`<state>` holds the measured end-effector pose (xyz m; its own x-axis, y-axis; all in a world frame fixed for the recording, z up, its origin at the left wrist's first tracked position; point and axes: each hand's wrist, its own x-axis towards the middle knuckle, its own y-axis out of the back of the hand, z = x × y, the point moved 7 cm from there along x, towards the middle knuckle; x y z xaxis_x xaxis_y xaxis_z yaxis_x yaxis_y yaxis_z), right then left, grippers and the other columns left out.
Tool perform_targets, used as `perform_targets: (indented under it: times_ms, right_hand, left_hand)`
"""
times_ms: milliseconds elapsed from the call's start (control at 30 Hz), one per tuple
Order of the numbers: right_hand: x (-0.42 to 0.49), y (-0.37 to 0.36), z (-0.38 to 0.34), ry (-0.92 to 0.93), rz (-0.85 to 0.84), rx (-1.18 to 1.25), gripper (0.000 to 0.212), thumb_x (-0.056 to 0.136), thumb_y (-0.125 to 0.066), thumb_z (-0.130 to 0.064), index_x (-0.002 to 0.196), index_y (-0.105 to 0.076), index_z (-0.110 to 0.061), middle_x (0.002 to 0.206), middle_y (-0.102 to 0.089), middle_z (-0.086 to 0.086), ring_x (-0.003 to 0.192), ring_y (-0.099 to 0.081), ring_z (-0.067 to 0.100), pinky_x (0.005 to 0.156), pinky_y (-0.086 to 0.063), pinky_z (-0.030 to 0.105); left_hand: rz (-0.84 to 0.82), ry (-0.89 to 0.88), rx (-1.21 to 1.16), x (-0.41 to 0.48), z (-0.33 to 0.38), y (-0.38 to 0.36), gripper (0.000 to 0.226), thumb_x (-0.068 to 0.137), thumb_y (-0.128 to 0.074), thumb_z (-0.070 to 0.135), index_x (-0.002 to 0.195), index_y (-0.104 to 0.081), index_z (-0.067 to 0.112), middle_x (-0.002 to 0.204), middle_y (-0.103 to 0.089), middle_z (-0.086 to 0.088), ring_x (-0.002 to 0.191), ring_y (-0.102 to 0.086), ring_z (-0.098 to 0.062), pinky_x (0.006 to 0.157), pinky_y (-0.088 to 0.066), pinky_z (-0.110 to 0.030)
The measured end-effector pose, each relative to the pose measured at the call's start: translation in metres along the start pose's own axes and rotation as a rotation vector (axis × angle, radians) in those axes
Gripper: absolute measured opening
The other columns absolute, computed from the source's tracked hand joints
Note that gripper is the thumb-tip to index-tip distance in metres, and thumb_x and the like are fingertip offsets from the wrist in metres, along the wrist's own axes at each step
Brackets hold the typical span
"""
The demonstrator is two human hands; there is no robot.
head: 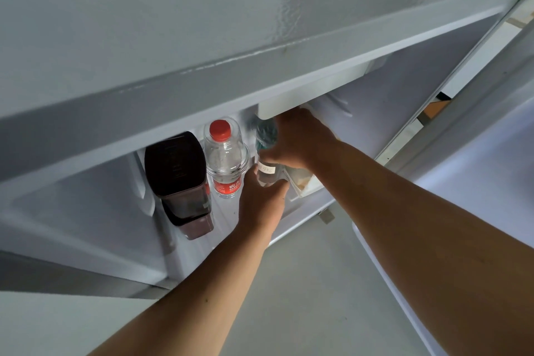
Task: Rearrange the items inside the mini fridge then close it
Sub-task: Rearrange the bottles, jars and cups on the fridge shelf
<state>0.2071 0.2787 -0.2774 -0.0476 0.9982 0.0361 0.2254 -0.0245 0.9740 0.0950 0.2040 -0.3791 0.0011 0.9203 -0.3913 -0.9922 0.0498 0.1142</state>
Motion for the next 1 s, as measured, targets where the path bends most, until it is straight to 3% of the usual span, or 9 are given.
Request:
perform_targets:
  times_ms: [100,167,433,533,600,667,733,833,1000]
  right_hand:
    - [-0.007,0.006,-0.003,0.018,0.038,-0.001,0.096,0.063,-0.078,-0.06,0.144,-0.041,-0.024,0.131,-0.056,0.003,0.116,-0.055,0.03,0.076,-0.041,0.032]
    - [-0.013,0.013,-0.003,0.031,0.063,0.001,0.09,0.066,-0.075,-0.06,0.142,-0.043,-0.026,0.13,-0.056,0.001,0.118,-0.054,0.028,0.077,-0.041,0.031]
    - [-0.05,0.055,-0.031,0.188,0.376,0.196,0.049,0.081,-0.066,-0.046,0.116,-0.068,-0.011,0.107,-0.071,0.007,0.103,-0.062,0.028,0.085,-0.048,0.027]
    - [-0.044,0.047,-0.047,0.116,0.309,0.265,0.054,0.082,-0.068,-0.059,0.104,-0.065,-0.009,0.079,-0.065,0.004,0.077,-0.064,0.022,0.067,-0.052,0.031]
    - [-0.035,0.036,-0.056,0.063,0.216,0.269,0.063,0.081,-0.067,-0.068,0.116,-0.061,-0.016,0.071,-0.055,-0.011,0.067,-0.056,0.004,0.058,-0.039,0.015]
    - [-0.026,0.022,-0.063,0.027,0.058,0.348,0.079,0.078,-0.067,-0.074,0.139,-0.047,-0.029,0.09,-0.059,-0.021,0.073,-0.046,-0.007,0.056,-0.027,0.005]
    - [-0.017,0.011,-0.068,0.019,-0.072,0.414,0.084,0.079,-0.071,-0.068,0.146,-0.036,-0.033,0.126,-0.064,-0.008,0.096,-0.056,0.006,0.062,-0.032,0.005]
    - [-0.006,0.003,-0.075,0.036,-0.153,0.349,0.077,0.081,-0.071,-0.06,0.144,-0.034,-0.036,0.132,-0.064,0.004,0.111,-0.064,0.029,0.081,-0.049,0.031]
    - [0.001,0.001,-0.078,0.001,-0.254,0.358,0.078,0.077,-0.074,-0.054,0.142,-0.035,-0.035,0.129,-0.061,0.005,0.108,-0.063,0.03,0.09,-0.056,0.042]
  left_hand:
    - [0.034,0.032,-0.024,-0.012,-0.006,0.009,0.068,0.089,-0.069,0.023,0.153,-0.045,0.026,0.131,-0.06,0.02,0.09,-0.057,0.018,0.068,-0.038,-0.002]
    - [0.056,0.048,-0.025,-0.018,-0.009,0.015,0.071,0.09,-0.067,0.022,0.156,-0.041,0.024,0.157,-0.049,0.007,0.121,-0.06,-0.002,0.088,-0.044,-0.018]
    - [0.16,0.095,-0.045,-0.029,-0.02,0.034,0.073,0.087,-0.065,0.02,0.155,-0.039,0.024,0.146,-0.058,-0.002,0.127,-0.062,-0.026,0.093,-0.047,-0.035]
    - [0.172,0.115,-0.056,-0.029,-0.024,0.034,0.073,0.086,-0.064,0.022,0.154,-0.039,0.024,0.143,-0.059,-0.003,0.125,-0.063,-0.028,0.094,-0.049,-0.037]
    - [0.185,0.109,-0.067,-0.03,-0.023,0.035,0.073,0.086,-0.065,0.023,0.154,-0.039,0.024,0.141,-0.061,-0.004,0.121,-0.064,-0.026,0.089,-0.045,-0.033]
    - [0.205,0.085,-0.089,-0.03,-0.02,0.037,0.073,0.085,-0.065,0.021,0.154,-0.04,0.025,0.137,-0.063,-0.001,0.107,-0.065,-0.013,0.088,-0.042,-0.028]
    - [0.235,0.044,-0.104,-0.029,-0.019,0.039,0.074,0.085,-0.067,0.018,0.154,-0.042,0.026,0.12,-0.066,0.009,0.086,-0.062,0.013,0.077,-0.042,-0.011]
    - [0.268,0.017,-0.121,-0.027,-0.02,0.045,0.074,0.084,-0.067,0.013,0.153,-0.045,0.027,0.113,-0.061,0.018,0.074,-0.053,0.031,0.057,-0.037,0.004]
    - [0.26,-0.011,-0.121,-0.026,-0.015,0.047,0.075,0.083,-0.068,0.015,0.152,-0.044,0.03,0.141,-0.057,0.006,0.109,-0.056,-0.007,0.091,-0.042,-0.024]
